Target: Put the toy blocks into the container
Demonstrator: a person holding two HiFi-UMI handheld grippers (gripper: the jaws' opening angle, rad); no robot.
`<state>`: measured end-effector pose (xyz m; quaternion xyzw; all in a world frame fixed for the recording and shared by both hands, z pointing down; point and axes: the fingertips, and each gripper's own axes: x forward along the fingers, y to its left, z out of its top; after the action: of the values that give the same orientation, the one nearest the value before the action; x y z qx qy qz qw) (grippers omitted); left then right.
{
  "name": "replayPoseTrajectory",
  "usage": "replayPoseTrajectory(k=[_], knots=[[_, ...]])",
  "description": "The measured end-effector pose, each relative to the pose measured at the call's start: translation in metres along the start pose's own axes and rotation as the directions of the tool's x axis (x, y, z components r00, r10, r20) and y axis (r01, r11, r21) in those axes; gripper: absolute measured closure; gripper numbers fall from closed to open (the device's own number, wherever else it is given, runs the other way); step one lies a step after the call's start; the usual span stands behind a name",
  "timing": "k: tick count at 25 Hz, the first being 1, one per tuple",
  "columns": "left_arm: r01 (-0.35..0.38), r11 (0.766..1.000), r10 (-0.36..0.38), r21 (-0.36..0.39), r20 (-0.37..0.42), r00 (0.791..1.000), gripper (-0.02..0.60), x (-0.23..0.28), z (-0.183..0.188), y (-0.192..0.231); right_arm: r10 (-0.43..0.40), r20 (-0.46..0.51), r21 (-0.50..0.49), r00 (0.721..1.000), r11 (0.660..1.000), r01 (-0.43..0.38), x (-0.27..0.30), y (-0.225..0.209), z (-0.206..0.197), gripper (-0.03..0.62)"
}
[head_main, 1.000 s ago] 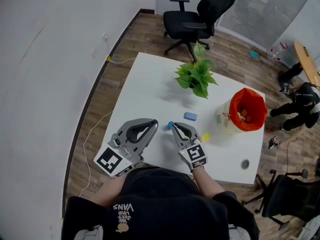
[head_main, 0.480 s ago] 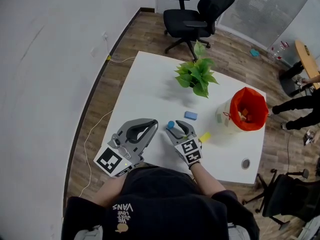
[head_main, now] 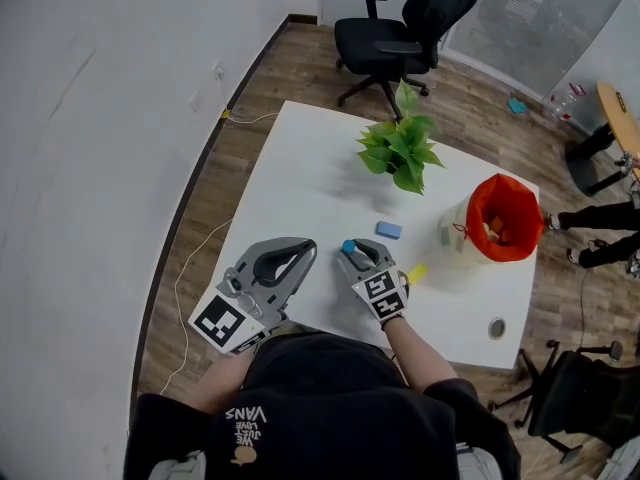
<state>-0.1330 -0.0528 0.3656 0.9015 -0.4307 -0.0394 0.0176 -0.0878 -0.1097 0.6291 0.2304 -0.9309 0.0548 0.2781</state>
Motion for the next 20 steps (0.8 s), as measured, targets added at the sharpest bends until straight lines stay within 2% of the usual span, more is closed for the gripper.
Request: replayPoseTrajectory(k=[10, 15, 20], knots=[[0.022, 1.0, -0.022, -0.001, -0.003, 1.0, 0.571, 0.004, -0.002, -0.003, -0.002, 0.035, 0.025, 0.999, 1.0, 0.001, -0.011, 0.0, 0.011, 0.454], [0.061, 0.998, -0.061, -0.007, 0.001, 0.998, 0.571, 0.014, -0.001, -0.008, -0.043, 0.09, 0.031, 0.995, 0.999, 0.04, -0.034, -0.008, 0.034, 0.454], [0.132, 0.991, -0.131, -0.01, 0.008, 0.991, 0.571, 0.033, 0.0, -0.022, -0.111, 0.13, 0.048, 0.985, 0.993, 0.106, -0.066, -0.026, 0.052, 0.454]])
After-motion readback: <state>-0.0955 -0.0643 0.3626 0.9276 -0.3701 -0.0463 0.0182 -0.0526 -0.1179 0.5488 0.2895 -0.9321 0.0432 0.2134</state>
